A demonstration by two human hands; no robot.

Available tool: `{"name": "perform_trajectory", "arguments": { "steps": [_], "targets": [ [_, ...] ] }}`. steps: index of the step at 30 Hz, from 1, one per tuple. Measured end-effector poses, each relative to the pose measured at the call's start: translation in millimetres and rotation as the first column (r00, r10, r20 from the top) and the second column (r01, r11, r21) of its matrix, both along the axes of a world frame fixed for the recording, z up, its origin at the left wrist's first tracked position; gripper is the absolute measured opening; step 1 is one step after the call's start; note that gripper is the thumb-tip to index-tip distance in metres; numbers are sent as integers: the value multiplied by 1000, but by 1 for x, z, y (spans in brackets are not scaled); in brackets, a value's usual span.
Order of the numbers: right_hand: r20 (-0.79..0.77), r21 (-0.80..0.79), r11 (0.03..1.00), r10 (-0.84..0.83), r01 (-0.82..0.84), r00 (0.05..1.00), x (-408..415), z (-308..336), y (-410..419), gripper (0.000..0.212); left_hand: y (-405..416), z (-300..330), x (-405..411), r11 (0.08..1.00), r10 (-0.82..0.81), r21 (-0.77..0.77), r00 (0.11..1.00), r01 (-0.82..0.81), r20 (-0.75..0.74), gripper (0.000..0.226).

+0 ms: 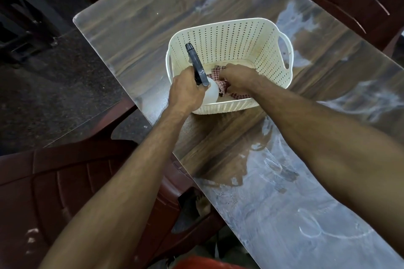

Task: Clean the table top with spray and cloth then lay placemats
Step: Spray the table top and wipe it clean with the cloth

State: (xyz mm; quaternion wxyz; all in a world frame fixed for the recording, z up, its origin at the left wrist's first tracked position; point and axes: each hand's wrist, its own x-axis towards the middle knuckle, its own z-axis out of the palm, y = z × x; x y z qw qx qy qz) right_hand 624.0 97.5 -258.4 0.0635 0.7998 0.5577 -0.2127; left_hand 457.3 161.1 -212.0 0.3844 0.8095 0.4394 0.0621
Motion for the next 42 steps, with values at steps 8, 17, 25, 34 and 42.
{"name": "perform_trajectory", "arguments": {
  "steps": [8,17,25,34,42],
  "targets": [
    [-318,277,844,-370,459,873,20,24,-16,16,6,2,-6,995,-67,-62,978,81,196,14],
    [-857,344,386,-244,856,454,34,98,-55,22,1,48,-3,973,-232,148,812,180,535,23],
    [-927,375,125,39,919,373,6,166,-128,14,-35,107,-10,981,-191,103,776,163,601,37],
    [-974,221,-46,45,974,223,-19,129,-265,15,-167,70,-54,962,-171,-69,779,264,604,34],
    [-964,241,-102,-144,965,225,-34,93,-359,18,-276,-13,-80,930,-8,-319,880,181,475,43]
  ]
}}
